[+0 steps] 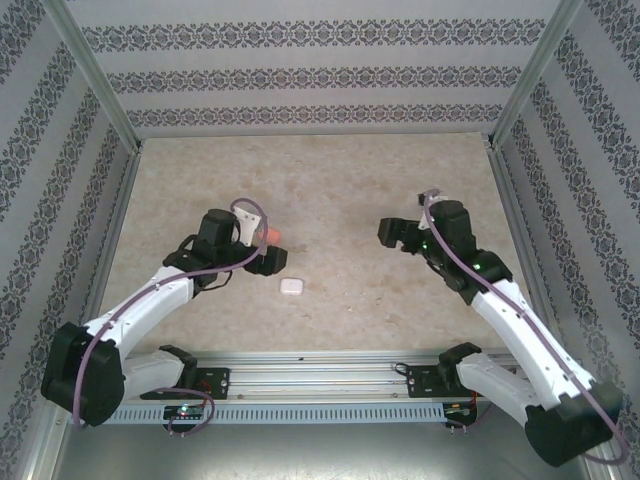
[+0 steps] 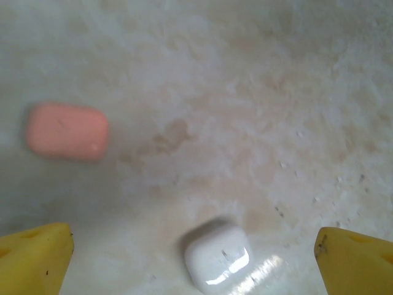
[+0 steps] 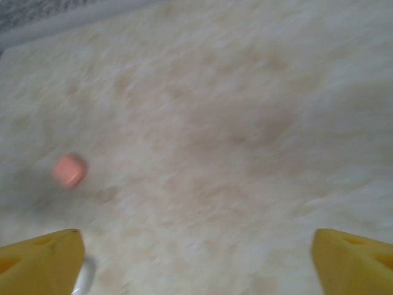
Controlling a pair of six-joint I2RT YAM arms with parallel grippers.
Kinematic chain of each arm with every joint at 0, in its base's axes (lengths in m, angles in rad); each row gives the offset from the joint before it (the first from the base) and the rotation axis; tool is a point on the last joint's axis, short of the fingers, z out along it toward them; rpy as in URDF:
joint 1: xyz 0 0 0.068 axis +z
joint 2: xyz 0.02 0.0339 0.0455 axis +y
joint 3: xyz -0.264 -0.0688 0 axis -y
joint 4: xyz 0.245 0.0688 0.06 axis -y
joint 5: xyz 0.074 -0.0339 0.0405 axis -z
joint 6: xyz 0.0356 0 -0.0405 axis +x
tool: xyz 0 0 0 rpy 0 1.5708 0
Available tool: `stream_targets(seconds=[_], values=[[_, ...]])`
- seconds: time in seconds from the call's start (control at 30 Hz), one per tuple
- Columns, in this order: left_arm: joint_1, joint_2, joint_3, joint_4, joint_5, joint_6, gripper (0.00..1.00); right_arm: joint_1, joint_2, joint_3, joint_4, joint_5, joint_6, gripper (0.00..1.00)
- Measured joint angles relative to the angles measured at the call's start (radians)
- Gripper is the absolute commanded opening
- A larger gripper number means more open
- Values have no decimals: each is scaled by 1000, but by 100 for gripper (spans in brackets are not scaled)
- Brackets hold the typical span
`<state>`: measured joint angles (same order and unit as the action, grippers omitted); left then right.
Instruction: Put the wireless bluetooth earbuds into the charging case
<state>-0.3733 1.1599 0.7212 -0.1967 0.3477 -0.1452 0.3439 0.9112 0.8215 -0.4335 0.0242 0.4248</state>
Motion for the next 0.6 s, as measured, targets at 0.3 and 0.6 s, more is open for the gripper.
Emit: stream_targets(seconds=[0.3, 0.6], values=[[98, -119, -89, 196, -334, 205, 100, -150, -176, -370, 282, 318, -182, 98], [223, 0, -256, 476, -485, 214, 100, -272, -87, -552, 581, 293, -261, 98]])
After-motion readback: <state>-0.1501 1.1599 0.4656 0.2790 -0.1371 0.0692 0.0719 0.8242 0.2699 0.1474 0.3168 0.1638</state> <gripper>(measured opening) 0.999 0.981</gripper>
